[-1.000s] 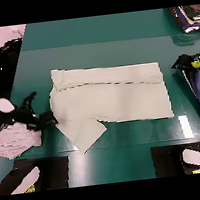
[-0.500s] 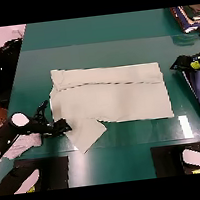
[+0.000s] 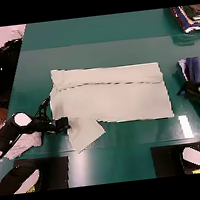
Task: Fold the shirts.
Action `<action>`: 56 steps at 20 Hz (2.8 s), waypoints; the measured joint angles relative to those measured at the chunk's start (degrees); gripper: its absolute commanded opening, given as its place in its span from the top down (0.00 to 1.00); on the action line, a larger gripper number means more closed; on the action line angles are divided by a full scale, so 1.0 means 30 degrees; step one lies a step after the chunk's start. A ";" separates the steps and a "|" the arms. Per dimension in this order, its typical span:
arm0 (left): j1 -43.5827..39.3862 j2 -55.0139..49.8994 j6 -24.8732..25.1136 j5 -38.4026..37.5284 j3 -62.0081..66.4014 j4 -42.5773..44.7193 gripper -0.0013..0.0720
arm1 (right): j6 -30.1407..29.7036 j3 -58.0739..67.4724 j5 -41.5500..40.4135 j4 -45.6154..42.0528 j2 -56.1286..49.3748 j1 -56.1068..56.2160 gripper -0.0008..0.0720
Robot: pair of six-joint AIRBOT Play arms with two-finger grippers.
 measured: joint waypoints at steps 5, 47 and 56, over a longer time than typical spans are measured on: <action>-0.0022 0.0000 0.0583 -0.0080 0.0576 -0.0233 0.95 | -0.0408 -0.3883 -0.0313 0.0335 0.0641 -0.1800 0.37; -0.0015 -0.8983 0.2375 0.0758 1.4673 0.1574 0.95 | 0.0211 0.8211 0.0066 -0.0342 -0.5814 0.3730 0.96; -0.0007 -1.0346 0.2382 0.3220 1.6130 0.1872 0.13 | 0.0692 1.2968 -0.0576 0.1814 -0.9894 0.3381 0.34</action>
